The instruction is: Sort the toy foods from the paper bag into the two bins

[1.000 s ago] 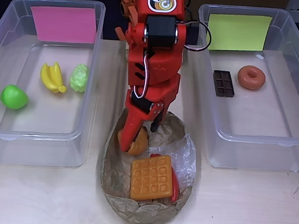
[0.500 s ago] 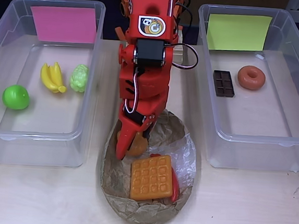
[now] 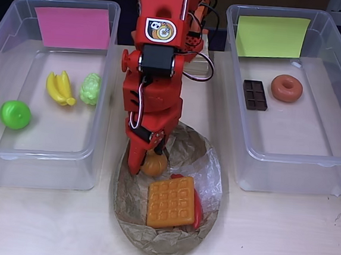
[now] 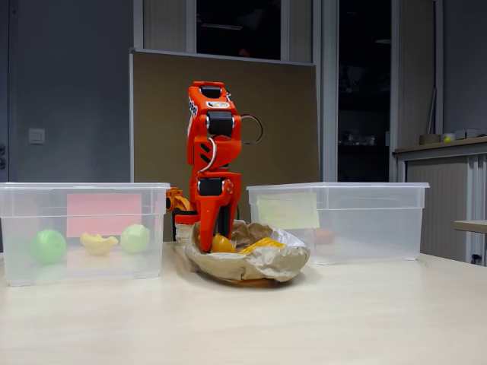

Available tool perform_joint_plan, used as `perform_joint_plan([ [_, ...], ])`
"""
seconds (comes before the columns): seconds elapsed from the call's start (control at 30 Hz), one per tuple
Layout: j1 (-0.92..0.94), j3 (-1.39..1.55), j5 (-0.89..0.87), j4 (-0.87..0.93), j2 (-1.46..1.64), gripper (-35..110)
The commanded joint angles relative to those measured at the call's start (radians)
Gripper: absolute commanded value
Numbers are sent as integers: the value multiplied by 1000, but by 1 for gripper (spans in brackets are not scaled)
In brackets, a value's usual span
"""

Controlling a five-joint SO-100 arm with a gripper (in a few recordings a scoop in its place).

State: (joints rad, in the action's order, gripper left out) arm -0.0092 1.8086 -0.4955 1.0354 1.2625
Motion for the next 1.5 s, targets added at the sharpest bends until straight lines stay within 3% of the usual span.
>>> perform_joint_plan([
  [0.0,-21,-2,-37,38,2,15],
  [0.67,-100,-483,-225,508,80,6],
  [1.17,-130,-514,-259,586,416,5],
  [1.33,-230,-505,-400,798,549,5],
  [1.47,-393,-443,-566,801,673,3],
])
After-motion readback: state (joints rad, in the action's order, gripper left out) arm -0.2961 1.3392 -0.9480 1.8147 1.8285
